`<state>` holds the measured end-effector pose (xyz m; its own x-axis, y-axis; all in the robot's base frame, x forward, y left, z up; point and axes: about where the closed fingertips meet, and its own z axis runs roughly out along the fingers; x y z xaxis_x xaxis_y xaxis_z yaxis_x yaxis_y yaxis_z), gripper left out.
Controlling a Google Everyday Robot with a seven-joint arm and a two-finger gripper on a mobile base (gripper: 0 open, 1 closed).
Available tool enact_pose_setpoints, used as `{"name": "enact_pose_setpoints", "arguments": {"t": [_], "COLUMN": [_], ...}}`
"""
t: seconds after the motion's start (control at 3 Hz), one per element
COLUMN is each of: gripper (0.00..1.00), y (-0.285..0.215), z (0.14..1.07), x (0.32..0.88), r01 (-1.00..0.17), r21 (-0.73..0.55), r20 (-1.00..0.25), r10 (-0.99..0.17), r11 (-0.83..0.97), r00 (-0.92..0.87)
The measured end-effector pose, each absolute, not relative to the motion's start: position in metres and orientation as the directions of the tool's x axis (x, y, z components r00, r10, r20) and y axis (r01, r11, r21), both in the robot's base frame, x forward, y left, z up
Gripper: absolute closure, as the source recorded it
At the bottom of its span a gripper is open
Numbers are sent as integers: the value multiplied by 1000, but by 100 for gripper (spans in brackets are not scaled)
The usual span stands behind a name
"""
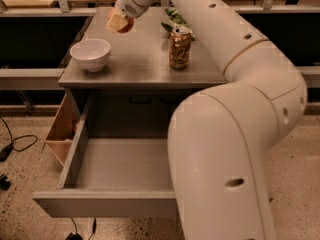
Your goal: Pick apple from top drawer and place on counter
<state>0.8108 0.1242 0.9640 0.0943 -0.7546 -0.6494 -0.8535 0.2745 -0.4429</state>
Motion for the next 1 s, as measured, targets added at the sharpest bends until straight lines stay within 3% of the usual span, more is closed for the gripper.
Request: {"name": "enact_pose_setpoints", "arguments": {"t": [1.0], "gripper": [100], "y": [126], "z": [904], "x": [898], "r01": [-785], "r21": [-233], "r20": [-758], "r10": [-613], "r11": [575], "r00": [-224]}}
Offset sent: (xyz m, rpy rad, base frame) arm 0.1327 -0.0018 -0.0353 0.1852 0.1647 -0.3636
